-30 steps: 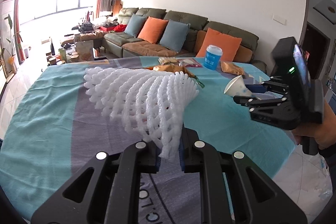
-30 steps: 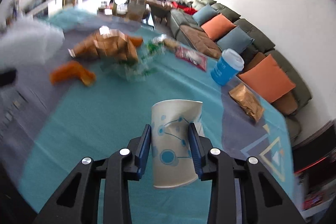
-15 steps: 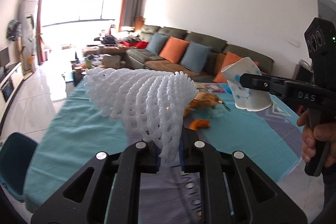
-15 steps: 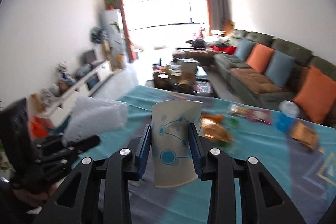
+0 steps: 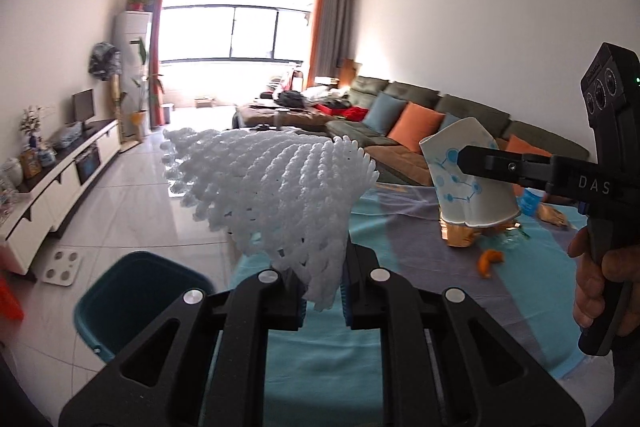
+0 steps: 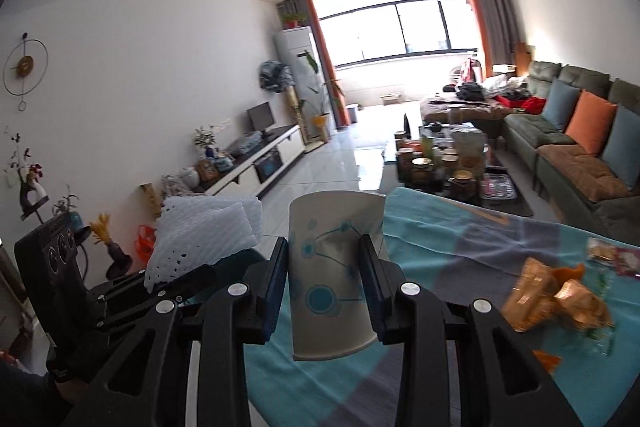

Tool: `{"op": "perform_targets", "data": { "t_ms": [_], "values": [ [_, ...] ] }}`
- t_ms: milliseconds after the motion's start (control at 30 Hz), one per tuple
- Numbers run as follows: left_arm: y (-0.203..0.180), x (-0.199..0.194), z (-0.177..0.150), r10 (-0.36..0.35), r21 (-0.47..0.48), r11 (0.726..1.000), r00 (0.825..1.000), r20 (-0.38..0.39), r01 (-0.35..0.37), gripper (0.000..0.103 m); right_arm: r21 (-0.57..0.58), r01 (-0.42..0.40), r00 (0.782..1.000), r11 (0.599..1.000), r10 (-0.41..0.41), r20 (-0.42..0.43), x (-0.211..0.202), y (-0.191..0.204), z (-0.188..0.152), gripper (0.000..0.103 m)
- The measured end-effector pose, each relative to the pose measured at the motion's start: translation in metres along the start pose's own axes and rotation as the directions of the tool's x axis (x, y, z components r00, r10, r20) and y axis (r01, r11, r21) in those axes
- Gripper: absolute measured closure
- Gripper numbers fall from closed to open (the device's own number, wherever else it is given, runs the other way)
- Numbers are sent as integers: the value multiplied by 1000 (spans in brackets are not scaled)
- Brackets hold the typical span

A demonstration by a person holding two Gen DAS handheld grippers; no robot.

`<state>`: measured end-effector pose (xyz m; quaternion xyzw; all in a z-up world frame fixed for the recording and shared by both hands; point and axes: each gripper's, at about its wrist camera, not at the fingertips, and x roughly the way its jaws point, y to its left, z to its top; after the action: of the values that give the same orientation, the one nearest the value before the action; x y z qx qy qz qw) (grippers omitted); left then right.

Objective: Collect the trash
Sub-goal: 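Lift the netting and paper cup and carry both toward the teal bin, then open both tools over the teal bin to drop netting and cup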

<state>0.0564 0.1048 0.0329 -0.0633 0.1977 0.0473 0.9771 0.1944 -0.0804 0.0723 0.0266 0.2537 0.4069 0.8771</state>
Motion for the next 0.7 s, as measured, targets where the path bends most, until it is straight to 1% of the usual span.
{"op": "perform_targets", "data": {
  "t_ms": [167,267,333,400,433,500,533,633,667,700],
  "values": [
    [56,-10,4,113,-24,993,994,2,-113,90,-15,-95,995,995,94,-41,44,30,10,70],
    [99,-11,2,173,-36,984,985,-17,-173,90,-20,-155,985,988,153,-84,76,51,13,70],
    [125,-9,0,201,-48,978,979,-39,-203,90,-16,-200,973,980,197,-120,102,66,15,70],
    [150,-5,-5,240,-46,969,968,-67,-243,90,-15,-228,963,974,223,-154,123,77,15,70],
    [160,-2,-9,241,-47,968,967,-84,-246,90,-1,-251,953,968,247,-177,139,84,14,70],
    [183,9,-19,264,-51,961,956,-129,-272,90,11,-271,939,963,267,-217,164,94,11,70],
    [192,13,-24,262,-55,961,953,-150,-273,90,20,-282,930,959,278,-241,178,100,9,70],
    [209,34,-40,274,-67,954,938,-211,-294,90,51,-297,907,953,299,-296,209,108,2,70],
    [217,40,-46,269,-78,952,931,-245,-295,89,60,-297,901,953,301,-312,219,113,-1,70],
    [215,52,-53,264,-87,951,928,-262,-295,88,70,-294,894,953,300,-333,232,116,-1,70]
  ]
}}
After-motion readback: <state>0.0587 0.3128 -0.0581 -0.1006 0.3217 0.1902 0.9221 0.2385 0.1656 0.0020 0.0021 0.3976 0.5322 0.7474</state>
